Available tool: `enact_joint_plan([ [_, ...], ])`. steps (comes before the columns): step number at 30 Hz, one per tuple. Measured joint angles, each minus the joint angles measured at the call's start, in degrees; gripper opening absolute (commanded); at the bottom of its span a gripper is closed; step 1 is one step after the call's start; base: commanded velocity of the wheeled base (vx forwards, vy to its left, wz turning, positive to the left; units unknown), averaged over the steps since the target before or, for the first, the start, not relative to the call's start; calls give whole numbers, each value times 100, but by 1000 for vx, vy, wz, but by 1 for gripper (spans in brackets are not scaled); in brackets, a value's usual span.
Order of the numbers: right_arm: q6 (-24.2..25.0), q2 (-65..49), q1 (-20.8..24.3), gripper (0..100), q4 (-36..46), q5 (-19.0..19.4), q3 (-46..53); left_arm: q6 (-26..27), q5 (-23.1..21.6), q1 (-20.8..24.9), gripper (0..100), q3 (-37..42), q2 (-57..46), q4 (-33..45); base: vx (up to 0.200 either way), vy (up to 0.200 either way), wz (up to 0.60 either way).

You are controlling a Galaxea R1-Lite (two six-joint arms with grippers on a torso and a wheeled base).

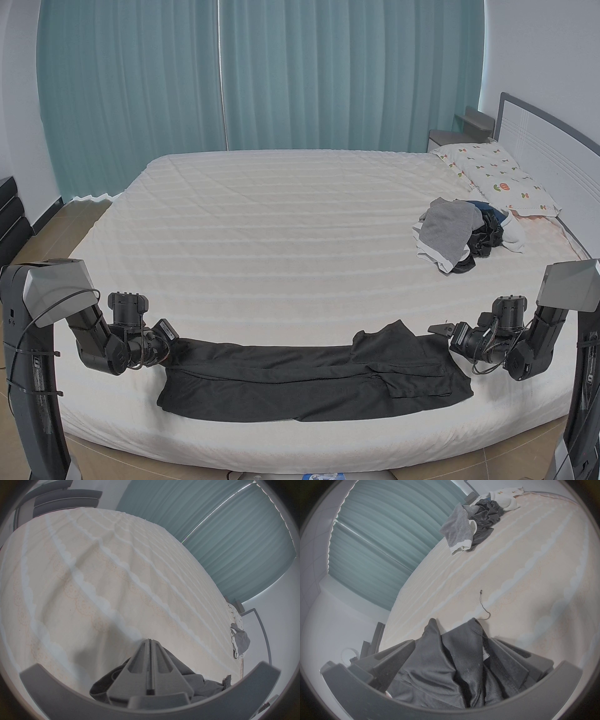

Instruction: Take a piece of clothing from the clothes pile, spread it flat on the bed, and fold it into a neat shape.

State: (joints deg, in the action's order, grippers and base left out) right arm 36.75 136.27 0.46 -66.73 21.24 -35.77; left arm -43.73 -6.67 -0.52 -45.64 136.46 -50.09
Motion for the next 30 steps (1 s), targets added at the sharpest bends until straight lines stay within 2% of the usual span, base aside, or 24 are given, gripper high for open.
enact_joint_plan([
  [12, -110, 100, 217, 100, 2, -9, -124, -11, -2, -7, 0, -5, -7, 1, 0, 0, 0],
  [13, -110, 119, 223, 0, 4, -13, -161, -11, 0, -7, 0, -5, -9, 1, 0, 0, 0],
  [22, -115, 257, 99, 0, 165, -79, -404, -22, 0, -13, 0, 0, -13, 1, 0, 0, 0],
  [30, -27, 295, -95, 0, 176, -72, -657, -294, 0, -29, 0, 26, -63, -5, 0, 0, 0],
])
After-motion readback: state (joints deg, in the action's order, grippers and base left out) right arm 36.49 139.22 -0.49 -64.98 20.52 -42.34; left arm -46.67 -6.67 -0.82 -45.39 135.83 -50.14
